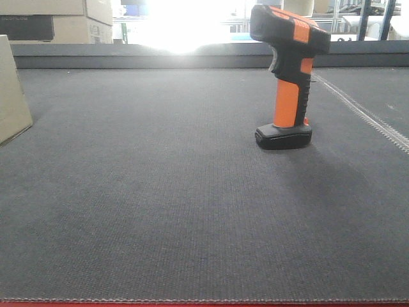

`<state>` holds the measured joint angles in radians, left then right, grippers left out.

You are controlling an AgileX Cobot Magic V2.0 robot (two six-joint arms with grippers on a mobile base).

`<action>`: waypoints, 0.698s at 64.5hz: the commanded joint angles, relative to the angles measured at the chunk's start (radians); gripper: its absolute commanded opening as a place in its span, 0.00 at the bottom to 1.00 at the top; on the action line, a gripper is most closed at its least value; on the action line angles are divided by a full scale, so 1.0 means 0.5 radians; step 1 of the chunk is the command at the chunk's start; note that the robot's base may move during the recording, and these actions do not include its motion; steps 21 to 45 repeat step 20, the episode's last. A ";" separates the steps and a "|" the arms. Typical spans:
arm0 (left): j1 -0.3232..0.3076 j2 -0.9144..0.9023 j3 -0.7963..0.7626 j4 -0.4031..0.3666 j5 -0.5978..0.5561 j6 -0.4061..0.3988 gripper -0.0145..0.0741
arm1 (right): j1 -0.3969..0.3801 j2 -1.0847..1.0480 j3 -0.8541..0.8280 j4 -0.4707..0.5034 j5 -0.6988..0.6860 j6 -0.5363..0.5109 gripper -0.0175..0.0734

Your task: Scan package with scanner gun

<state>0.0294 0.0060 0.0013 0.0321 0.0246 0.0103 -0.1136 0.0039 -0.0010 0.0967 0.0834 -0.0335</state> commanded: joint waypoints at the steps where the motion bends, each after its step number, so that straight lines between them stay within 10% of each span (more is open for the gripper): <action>1: -0.014 -0.012 -0.003 -0.004 -0.038 -0.008 0.04 | -0.012 -0.008 0.002 -0.018 -0.051 -0.010 0.02; 45: -0.014 -0.012 -0.003 -0.004 -0.038 -0.008 0.04 | -0.012 -0.008 0.002 -0.018 -0.051 -0.010 0.02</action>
